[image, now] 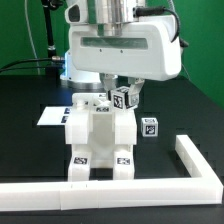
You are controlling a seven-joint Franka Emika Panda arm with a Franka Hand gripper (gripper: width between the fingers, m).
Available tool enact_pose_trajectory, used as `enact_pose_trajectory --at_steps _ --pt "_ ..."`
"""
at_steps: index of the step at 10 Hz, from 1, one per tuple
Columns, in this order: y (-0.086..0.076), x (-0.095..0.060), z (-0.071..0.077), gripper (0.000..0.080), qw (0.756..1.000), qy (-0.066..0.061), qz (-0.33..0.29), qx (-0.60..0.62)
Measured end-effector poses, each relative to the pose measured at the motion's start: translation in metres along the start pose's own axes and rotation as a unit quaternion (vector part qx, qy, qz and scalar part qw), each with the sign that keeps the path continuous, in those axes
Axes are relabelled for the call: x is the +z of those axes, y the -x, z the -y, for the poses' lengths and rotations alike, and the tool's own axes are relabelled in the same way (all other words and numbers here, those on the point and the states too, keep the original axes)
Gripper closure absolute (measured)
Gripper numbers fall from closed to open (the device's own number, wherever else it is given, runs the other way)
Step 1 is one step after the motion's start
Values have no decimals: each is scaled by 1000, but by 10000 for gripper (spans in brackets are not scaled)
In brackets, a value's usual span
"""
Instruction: Assemble chair
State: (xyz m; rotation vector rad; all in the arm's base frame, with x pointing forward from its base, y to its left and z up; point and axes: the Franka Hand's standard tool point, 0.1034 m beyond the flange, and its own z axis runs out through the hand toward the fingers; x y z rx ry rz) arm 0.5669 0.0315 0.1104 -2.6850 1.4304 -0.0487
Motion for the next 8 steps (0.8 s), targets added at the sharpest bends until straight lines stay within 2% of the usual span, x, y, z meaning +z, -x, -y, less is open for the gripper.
enact_pose_trajectory --at_steps 1,2,3,4,5,6,7,8 --pt "0 0 0 518 999 -2 2 36" --pt "1 0 1 430 999 -2 2 39" --pt "1 0 1 281 1000 -2 2 12" --pt "0 0 0 281 1000 -2 2 -28" --pt "-1 -1 0 179 993 -2 0 -118" --pt "3 -2 6 179 975 2 -3 -222" --pt "11 0 7 156 964 2 -3 -267" --pt "10 -1 4 151 956 1 -7 -293"
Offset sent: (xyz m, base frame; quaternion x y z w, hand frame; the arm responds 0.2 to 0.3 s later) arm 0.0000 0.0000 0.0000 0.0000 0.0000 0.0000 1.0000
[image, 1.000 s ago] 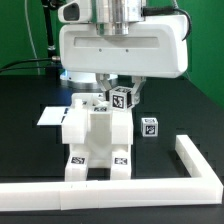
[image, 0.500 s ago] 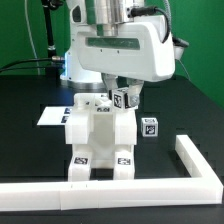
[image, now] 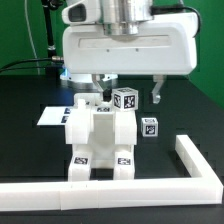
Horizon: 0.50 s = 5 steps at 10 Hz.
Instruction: Assemble chair
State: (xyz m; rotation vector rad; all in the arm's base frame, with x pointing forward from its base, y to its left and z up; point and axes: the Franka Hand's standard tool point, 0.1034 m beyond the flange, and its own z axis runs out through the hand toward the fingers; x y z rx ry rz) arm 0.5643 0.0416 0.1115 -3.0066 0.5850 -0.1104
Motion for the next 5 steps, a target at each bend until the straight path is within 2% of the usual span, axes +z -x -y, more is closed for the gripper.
enact_pose_trajectory --at_steps 2,3,4,5 --pt "0 1 -1 150 999 1 1 -48" --pt "-1 1 -2 150 991 8 -1 -132" --pt "-2 1 -2 150 972 22 -4 -233" --pt "-3 2 -4 150 954 24 1 -299"
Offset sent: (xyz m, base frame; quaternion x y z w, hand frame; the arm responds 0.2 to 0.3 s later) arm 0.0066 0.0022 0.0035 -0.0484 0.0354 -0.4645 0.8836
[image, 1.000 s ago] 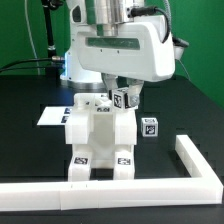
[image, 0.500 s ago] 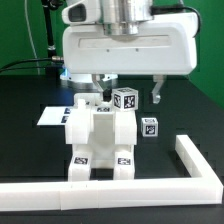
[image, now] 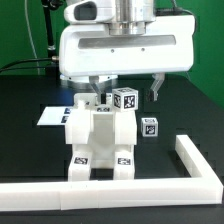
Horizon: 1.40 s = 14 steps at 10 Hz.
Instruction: Assemble chair
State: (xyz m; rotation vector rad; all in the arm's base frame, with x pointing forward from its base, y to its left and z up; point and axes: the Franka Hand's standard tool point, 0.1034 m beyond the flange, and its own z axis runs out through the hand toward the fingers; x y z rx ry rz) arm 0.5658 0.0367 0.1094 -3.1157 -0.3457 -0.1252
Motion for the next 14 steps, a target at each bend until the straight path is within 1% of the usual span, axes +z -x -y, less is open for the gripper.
enact_pose_trajectory --at_steps 1,2,4,5,6,8,10,11,12,14 --pt "0 3 -2 150 999 -1 5 -47" --pt "-1 3 -1 150 1000 -1 5 -28" --pt "-1 4 -2 408 1000 0 5 -17" --pt "-1 4 -2 408 1000 0 5 25" --pt "-1 4 -2 534 998 0 5 68" --pt "-1 4 -2 534 993 0 5 122" --pt "-1 4 -1 534 981 0 5 196" --pt "-1 4 -2 534 971 -1 5 240" --pt "-1 4 -3 534 956 -1 5 294" --pt "0 4 -4 534 923 -7 5 384"
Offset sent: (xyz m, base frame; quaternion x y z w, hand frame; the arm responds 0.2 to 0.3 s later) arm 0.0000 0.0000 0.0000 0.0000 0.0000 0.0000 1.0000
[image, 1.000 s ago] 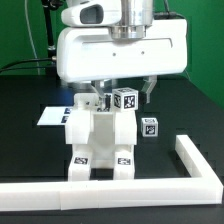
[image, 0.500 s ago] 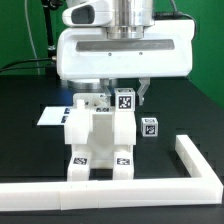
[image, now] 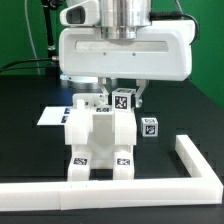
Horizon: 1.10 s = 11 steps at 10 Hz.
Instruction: Assemble chair
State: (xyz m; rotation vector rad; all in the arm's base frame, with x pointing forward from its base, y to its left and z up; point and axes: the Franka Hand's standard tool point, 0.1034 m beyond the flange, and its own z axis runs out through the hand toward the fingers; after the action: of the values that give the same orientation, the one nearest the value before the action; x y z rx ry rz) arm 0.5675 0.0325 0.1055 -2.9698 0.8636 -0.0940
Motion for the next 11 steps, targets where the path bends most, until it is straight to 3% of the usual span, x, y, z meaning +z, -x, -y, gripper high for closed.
enact_pose_trajectory --at_steps 3,5,9,11 --pt "2 0 2 533 985 -1 1 172" --pt "4 0 6 533 963 -7 7 271" --pt "1 0 11 532 896 -29 20 443" --pt "3 0 14 532 864 -33 23 503"
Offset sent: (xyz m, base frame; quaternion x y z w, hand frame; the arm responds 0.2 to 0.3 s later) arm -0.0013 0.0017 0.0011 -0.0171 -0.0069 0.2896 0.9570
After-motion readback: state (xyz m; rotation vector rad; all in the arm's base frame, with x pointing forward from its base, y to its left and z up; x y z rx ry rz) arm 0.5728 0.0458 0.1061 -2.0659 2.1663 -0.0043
